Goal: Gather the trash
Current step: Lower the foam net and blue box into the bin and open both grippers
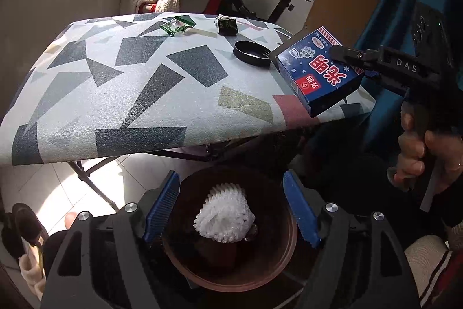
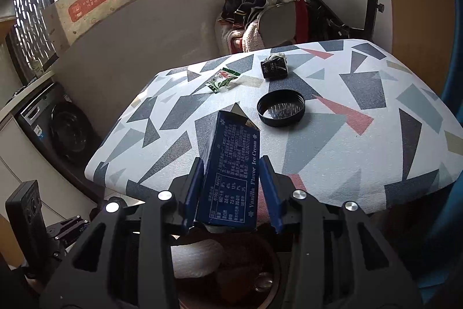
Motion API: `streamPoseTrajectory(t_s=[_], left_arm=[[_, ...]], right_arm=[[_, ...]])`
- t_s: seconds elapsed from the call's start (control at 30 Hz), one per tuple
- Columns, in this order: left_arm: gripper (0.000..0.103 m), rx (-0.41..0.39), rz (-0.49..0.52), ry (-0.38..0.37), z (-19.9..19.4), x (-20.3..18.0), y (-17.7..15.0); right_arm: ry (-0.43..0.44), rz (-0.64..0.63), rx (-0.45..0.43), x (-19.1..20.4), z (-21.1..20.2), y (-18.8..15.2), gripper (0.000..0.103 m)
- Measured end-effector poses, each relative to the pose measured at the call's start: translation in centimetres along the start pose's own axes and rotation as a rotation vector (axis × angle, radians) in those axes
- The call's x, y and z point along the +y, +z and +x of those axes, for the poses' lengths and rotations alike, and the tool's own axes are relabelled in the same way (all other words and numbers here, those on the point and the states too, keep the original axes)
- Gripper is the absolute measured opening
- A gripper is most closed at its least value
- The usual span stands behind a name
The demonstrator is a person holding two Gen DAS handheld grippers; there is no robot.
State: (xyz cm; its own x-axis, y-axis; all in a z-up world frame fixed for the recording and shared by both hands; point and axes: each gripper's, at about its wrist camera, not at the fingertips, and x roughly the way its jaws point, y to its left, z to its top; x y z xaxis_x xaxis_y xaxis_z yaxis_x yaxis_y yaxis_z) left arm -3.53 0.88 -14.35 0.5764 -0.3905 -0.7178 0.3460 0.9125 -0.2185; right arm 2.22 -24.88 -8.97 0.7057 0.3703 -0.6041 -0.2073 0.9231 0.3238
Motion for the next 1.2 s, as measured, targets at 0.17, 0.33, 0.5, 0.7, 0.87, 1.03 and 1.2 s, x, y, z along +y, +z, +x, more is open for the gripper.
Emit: streamPoseTrajectory(t_s=[0.17,0.33,0.5,0.7,0.87,1.03,1.2], left_arm=[[0.084,-0.087,-0.004,0.049,-1.8,0.1,0.5],[0.088,-0.139,-0.025,0.092,-2.5,0.8,0.3],[0.089,-0.136,-0.054,0.102,-2.3,1.6,0.0],[0.089,-0.138,-0.076,0.095,-2.3,2.1,-0.2],[0.089,-0.131,-0.102,0.092,-2.1,2.6,-0.3],[0.089,-0.129,-0.114,0.092,-2.0,2.8,-0.3],[0.089,-0.125,-0.109,0.094,-1.9,2.7,-0.4]], right_arm=[[0.027,-0.005,0.061,0.2,0.5,-2.5,0.042],[0.057,-0.006,0.143,0.8,1.6,-5.3,0.042],[0.074,-0.012,0.197,1.4,2.7,-6.9,0.042],[0.082,-0.023,0.239,2.2,3.5,-7.4,0.042],[0.082,-0.022,0.272,2.3,4.1,-7.8,0.043],[0.085,-0.021,0.303,2.4,4.7,-8.1,0.046],[0.083,-0.009,0.316,2.2,4.9,-8.3,0.060]])
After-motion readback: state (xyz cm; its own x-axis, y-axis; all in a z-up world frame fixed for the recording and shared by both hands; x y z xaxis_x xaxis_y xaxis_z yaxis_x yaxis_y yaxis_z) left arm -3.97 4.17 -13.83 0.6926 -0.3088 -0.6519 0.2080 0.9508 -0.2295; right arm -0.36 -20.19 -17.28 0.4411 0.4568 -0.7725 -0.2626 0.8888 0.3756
